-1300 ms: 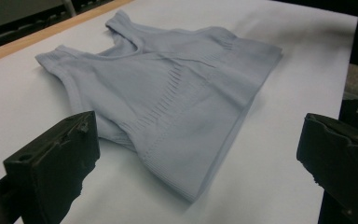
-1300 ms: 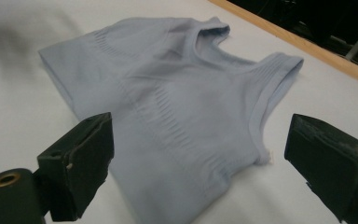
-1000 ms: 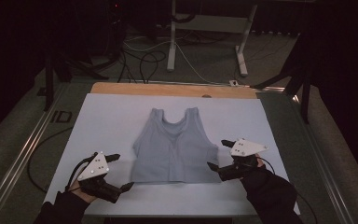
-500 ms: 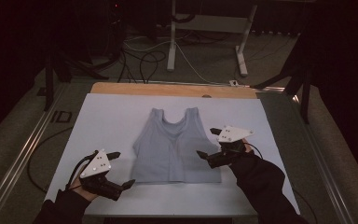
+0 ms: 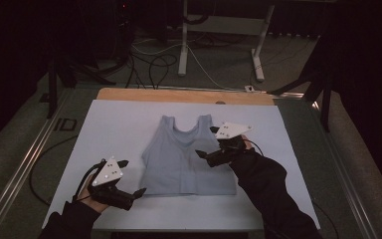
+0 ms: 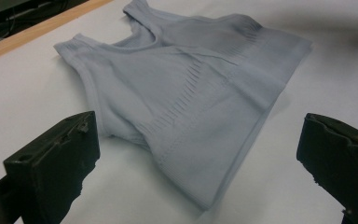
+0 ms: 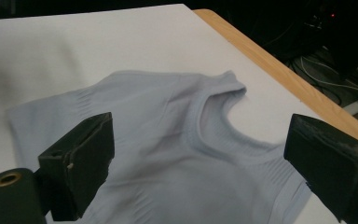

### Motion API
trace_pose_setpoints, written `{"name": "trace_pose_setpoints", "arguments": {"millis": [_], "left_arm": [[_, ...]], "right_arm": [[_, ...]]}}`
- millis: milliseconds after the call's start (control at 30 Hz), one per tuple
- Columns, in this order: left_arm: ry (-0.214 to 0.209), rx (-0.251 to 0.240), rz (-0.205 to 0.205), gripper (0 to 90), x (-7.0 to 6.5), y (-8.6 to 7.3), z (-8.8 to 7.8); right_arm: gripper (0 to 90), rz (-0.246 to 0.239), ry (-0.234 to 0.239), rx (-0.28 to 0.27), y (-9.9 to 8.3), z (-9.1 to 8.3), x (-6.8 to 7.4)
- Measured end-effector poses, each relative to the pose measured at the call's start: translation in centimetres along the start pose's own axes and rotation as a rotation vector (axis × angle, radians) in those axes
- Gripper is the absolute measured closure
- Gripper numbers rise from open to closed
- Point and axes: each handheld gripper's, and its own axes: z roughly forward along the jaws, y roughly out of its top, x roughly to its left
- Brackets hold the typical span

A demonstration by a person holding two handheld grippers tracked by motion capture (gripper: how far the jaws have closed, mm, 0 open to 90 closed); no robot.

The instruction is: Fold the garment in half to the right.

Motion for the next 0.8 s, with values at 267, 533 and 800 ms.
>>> {"name": "trace_pose_setpoints", "arguments": {"millis": [267,533,800], "left_arm": [[0.017,0.006,-0.007,0.5,-0.1,0.3,0.6],[0.079,0.032,-0.029,0.5,-0.1,0.5,1.4],[0.102,0.053,-0.054,0.5,-0.5,0.0,2.3]], "right_arm": [[8.6,0.007,0.006,-0.012,1.4,2.3,-0.7],[8.6,0.017,0.017,-0.013,3.0,5.0,-1.2],[8.6,0.017,0.032,-0.003,4.5,8.0,-1.5]]}}
